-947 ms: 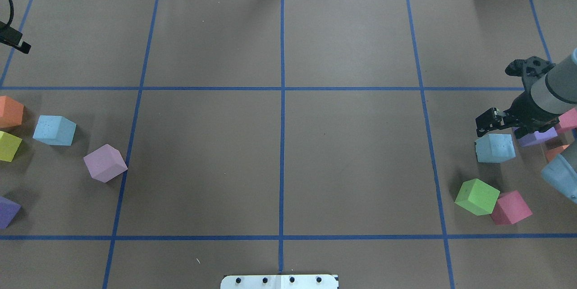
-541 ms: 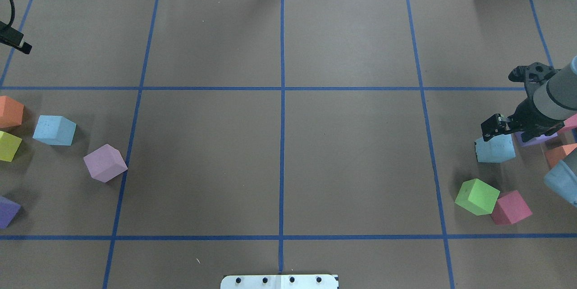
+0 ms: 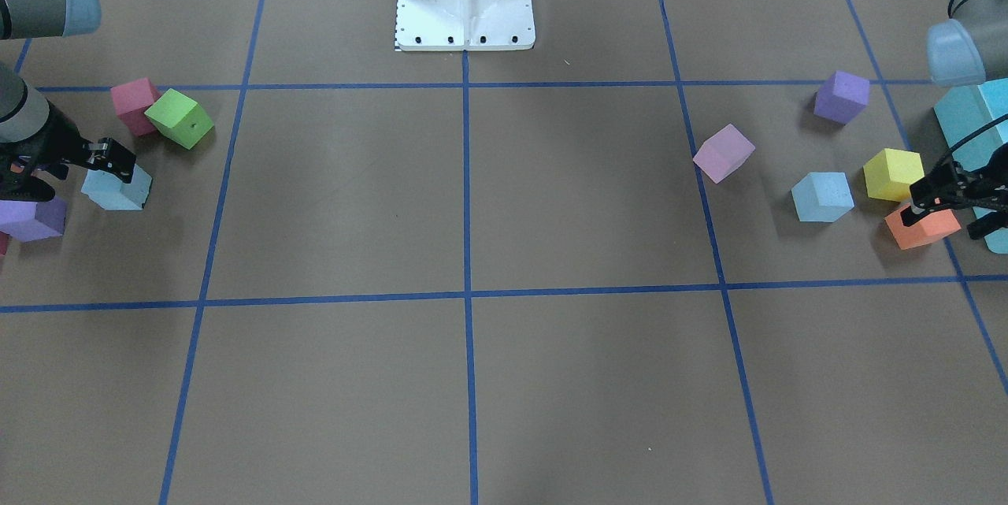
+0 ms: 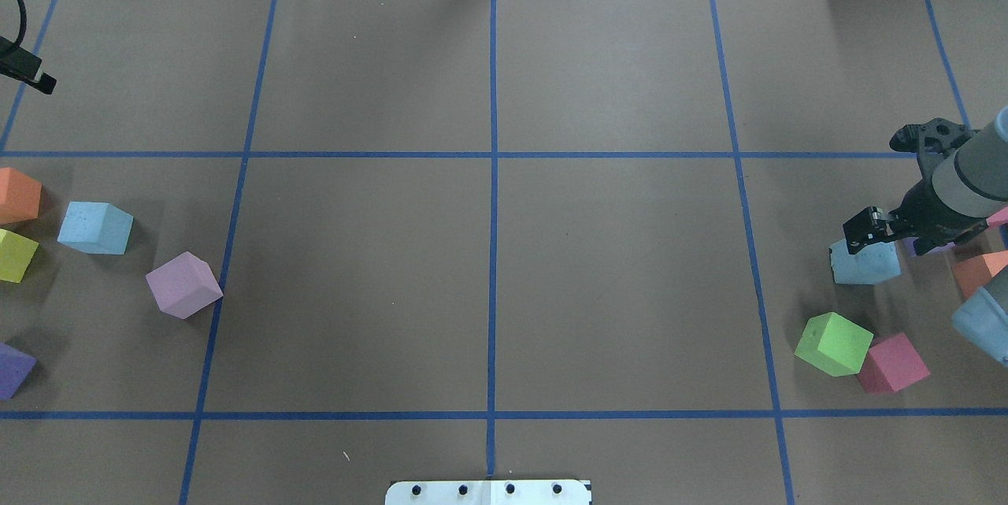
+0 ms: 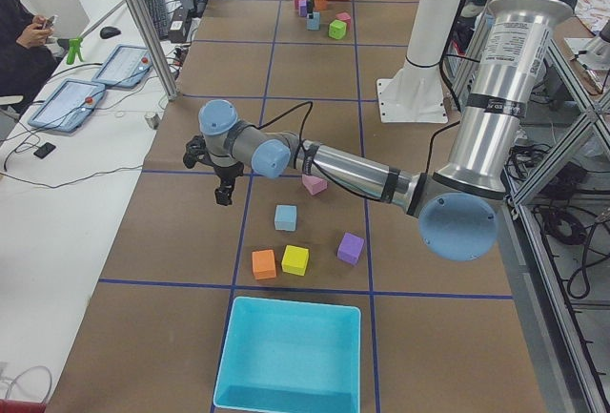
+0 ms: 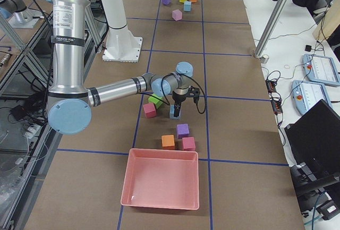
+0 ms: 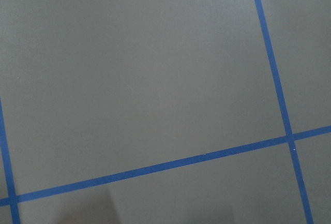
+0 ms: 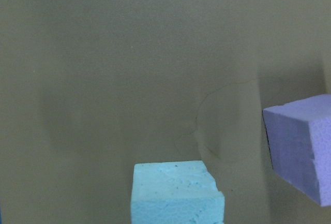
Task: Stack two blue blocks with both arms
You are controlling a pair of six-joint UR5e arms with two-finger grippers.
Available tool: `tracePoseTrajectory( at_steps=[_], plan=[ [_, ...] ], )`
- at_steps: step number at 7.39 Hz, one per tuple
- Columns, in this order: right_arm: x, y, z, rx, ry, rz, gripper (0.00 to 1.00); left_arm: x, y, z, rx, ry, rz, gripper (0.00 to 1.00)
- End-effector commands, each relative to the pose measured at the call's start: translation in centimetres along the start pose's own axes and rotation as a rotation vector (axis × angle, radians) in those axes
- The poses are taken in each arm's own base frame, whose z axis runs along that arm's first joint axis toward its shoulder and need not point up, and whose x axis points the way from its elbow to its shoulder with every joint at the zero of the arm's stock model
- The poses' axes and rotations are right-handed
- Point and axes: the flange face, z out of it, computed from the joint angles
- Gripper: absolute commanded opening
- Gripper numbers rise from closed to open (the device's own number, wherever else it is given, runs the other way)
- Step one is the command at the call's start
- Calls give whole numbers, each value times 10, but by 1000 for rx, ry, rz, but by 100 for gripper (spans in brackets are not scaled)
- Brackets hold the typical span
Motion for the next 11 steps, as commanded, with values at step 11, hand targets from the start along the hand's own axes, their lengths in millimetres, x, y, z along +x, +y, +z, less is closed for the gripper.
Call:
tracePoseTrajectory(
  at_steps=[11],
  plan=[
    [-18, 4, 39, 23, -56, -9, 100, -3, -2, 2, 1, -14, -2, 98]
  ],
)
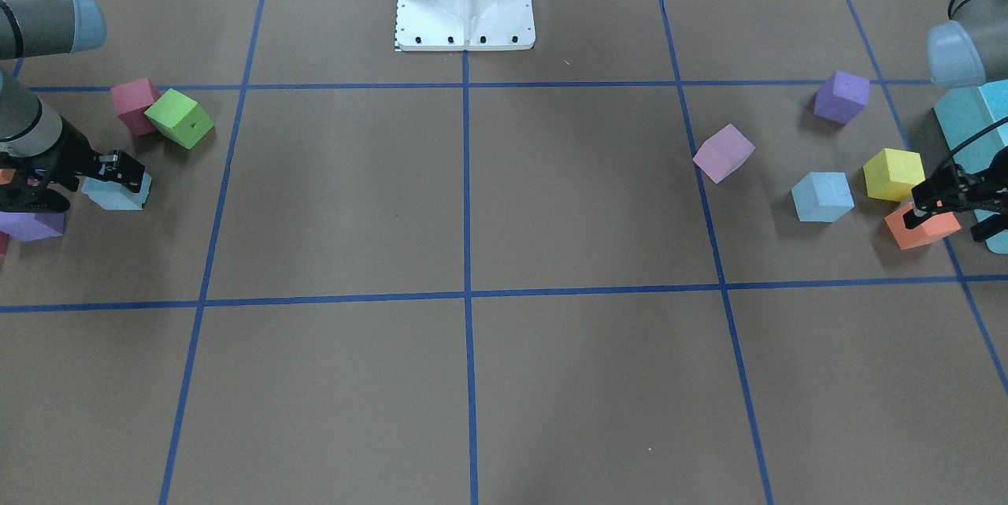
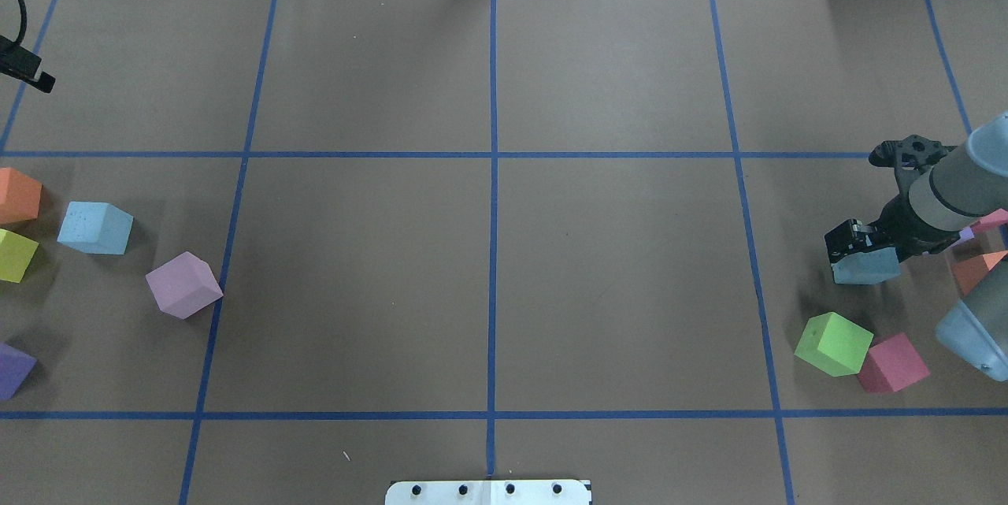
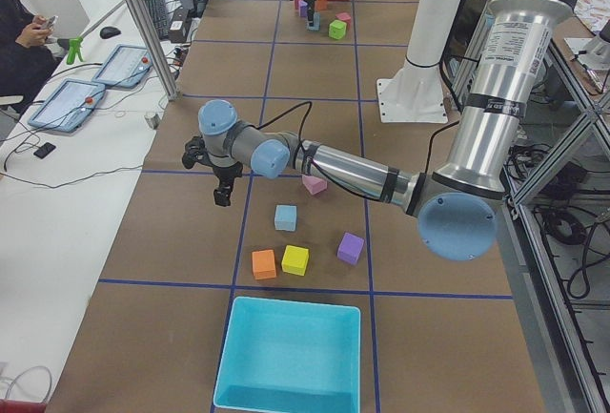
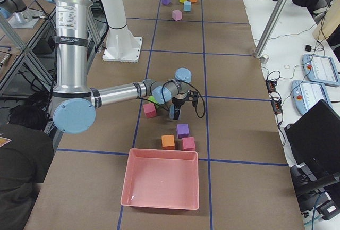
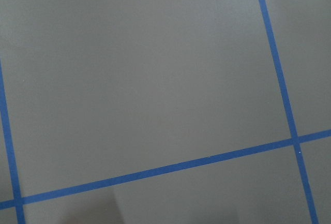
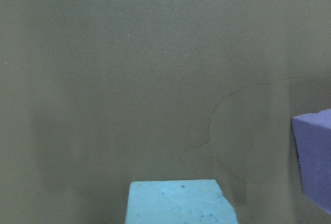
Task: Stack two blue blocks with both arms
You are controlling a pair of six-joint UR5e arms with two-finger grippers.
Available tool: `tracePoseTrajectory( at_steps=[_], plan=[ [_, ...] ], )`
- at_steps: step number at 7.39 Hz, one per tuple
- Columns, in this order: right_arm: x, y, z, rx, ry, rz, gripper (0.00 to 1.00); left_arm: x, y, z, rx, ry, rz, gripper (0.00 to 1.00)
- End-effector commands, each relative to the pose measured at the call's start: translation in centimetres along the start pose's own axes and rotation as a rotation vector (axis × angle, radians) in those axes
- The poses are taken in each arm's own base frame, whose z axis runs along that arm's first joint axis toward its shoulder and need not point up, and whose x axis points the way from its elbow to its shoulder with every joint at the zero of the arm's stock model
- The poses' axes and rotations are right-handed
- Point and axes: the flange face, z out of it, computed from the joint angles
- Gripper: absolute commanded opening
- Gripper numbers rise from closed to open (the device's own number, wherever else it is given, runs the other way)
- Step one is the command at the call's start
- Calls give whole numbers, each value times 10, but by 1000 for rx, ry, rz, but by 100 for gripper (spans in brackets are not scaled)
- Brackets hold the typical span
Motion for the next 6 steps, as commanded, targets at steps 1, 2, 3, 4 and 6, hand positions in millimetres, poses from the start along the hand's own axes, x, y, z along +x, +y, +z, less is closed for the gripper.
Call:
tracePoseTrajectory(
  at_steps=[1, 2, 3, 4, 6],
  plan=[
    [-12, 4, 2, 31, -39, 0, 99, -1, 0, 1, -2, -1, -2, 98],
    [-11, 5, 2, 31, -40, 3, 99, -1, 0, 1, -2, -1, -2, 98],
    [-9, 5, 3, 31, -37, 3, 99, -2, 1, 2, -3, -1, -3, 98],
    [-10, 5, 3, 32, -38, 1, 95, -2, 1, 2, -3, -1, -3, 98],
    [-9, 4, 3, 44, -28, 4, 69, -2, 1, 2, -3, -1, -3, 98]
  ],
)
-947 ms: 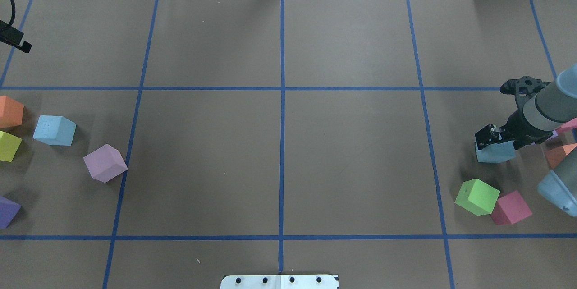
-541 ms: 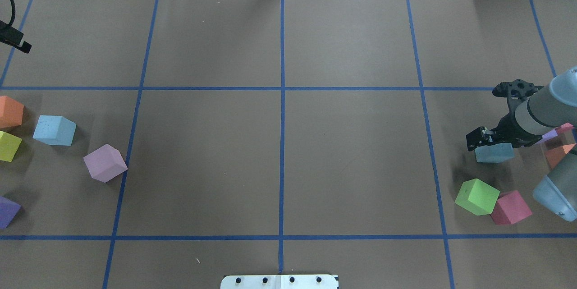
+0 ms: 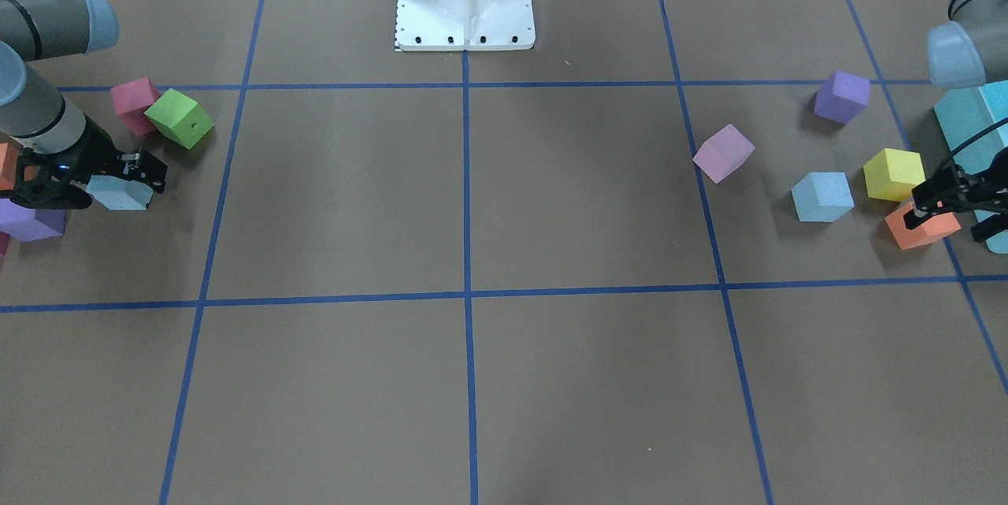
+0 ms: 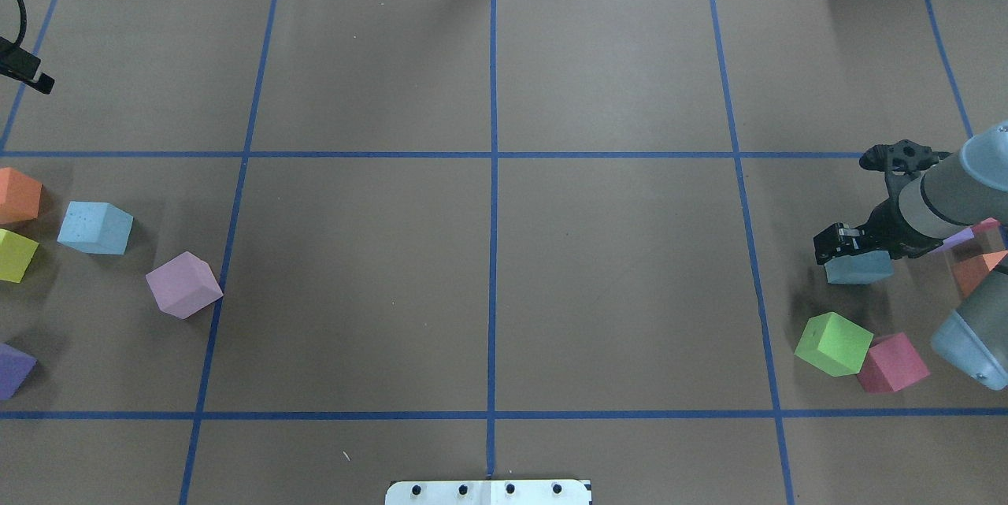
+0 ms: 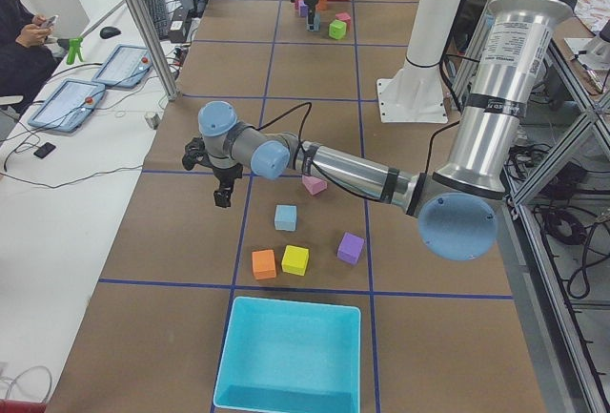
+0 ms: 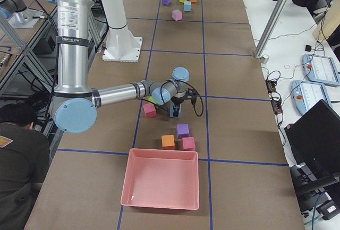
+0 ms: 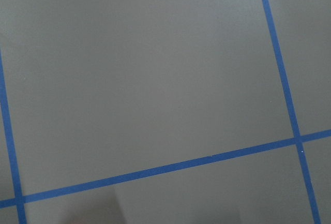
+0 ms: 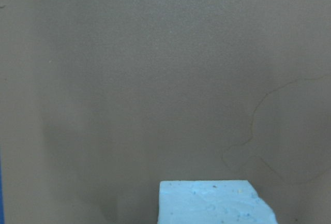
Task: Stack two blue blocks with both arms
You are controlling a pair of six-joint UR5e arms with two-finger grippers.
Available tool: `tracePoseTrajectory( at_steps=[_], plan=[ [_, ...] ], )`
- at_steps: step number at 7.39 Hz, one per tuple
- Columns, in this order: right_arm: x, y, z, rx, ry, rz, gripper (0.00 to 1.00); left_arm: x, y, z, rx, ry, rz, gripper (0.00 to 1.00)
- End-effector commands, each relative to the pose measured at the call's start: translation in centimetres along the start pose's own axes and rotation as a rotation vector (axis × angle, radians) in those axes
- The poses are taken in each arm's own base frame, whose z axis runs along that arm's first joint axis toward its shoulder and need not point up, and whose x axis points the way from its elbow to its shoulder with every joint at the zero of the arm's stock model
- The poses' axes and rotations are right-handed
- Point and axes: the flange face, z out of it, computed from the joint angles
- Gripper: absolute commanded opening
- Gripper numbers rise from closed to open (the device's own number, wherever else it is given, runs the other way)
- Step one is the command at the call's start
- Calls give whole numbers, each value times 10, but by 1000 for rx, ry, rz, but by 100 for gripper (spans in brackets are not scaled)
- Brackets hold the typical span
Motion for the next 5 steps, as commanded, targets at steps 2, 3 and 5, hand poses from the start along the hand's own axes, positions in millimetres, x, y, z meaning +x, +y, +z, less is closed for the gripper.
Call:
tracePoseTrajectory(
  at_steps=[2, 3, 5],
  plan=[
    [-1, -4, -1, 27, 15, -10, 52, -2, 2, 2, 1, 0, 1, 98],
    [-4, -4, -3, 30, 11, -13, 51, -6, 4, 4, 7, 1, 9, 98],
    [-35, -17, -22, 50, -35, -31, 51, -18, 4, 17, 10, -3, -13, 98]
  ],
)
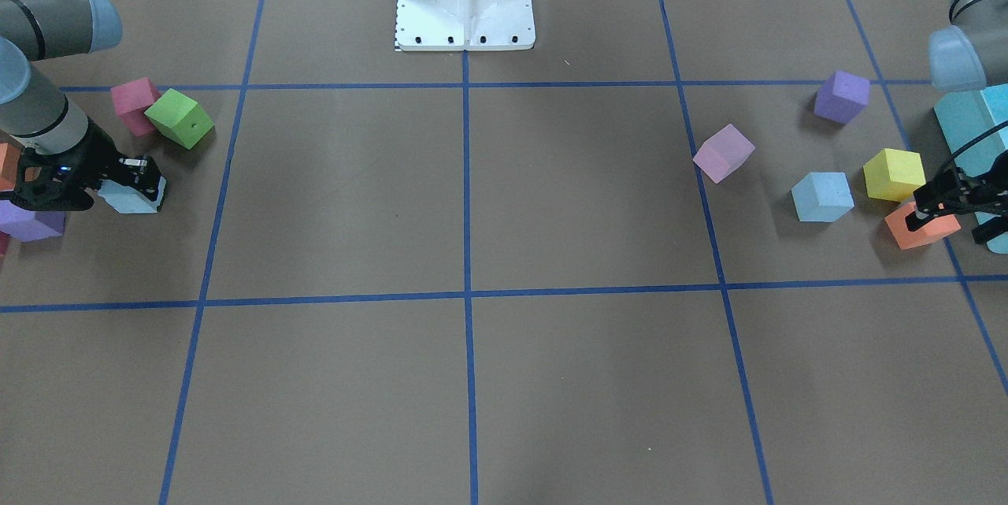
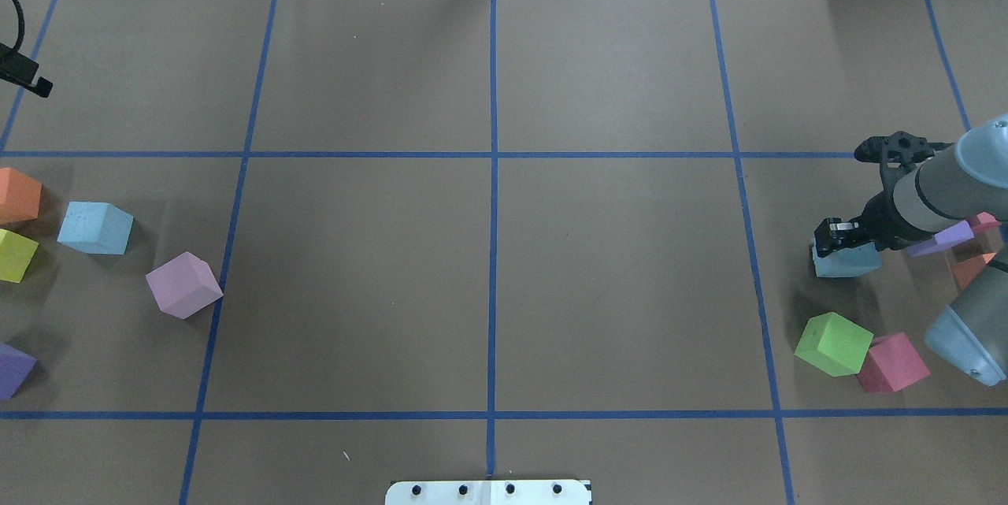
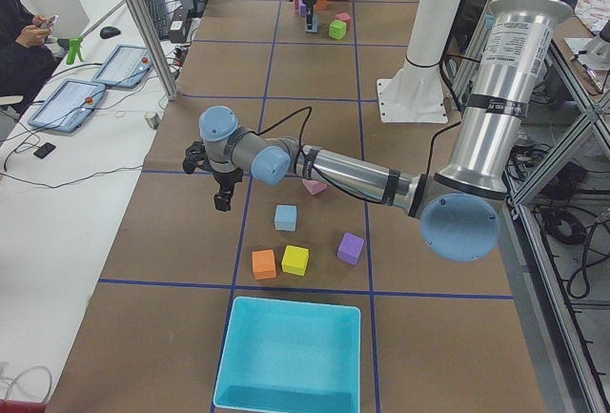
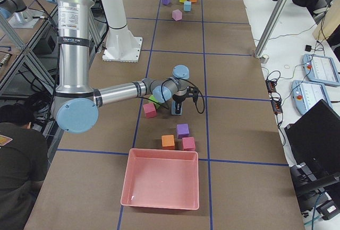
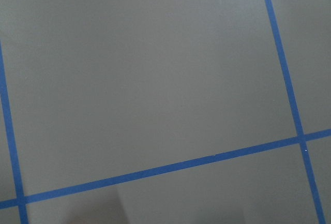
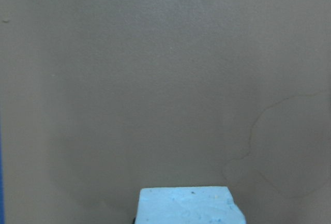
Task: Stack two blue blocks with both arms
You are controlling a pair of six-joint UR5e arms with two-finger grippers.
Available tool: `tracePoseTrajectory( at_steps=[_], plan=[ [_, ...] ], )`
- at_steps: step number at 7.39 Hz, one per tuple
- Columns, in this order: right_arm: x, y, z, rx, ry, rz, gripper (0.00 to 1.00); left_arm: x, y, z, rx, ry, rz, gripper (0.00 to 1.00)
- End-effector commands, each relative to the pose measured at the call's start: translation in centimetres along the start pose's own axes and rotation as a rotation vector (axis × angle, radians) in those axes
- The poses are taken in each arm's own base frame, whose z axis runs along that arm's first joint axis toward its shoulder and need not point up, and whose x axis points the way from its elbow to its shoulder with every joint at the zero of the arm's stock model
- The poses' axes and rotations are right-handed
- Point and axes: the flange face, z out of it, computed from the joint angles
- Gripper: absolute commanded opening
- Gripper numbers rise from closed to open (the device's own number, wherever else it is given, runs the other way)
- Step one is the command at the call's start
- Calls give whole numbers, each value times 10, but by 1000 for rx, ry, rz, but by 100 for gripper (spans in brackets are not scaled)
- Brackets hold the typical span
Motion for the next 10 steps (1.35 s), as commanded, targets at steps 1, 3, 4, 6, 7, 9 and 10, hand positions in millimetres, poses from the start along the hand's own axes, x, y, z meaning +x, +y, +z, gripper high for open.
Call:
tracePoseTrajectory(
  at_steps=[1, 3, 4, 6, 7, 9, 10],
  plan=[
    [-29, -24, -23, 18, -26, 9, 50, 5, 0, 14, 10, -12, -54, 98],
    [-100, -56, -61, 10, -11, 26, 49, 5, 11, 48, 35, -36, -71, 98],
    [-144, -74, -84, 9, -4, 32, 49, 5, 18, 56, 40, -27, -106, 98],
    [-212, -87, -118, 4, -8, 29, 50, 22, 39, 79, 60, 1, -166, 98],
    [-238, -83, -120, -1, -22, 53, 50, 22, 52, 88, 61, 10, -182, 98],
    [-298, -66, -118, -1, -38, 63, 49, 37, 79, 120, 64, -11, -203, 98],
    [-320, -62, -115, 6, -35, 56, 49, 30, 91, 123, 62, -14, -203, 98]
  ],
)
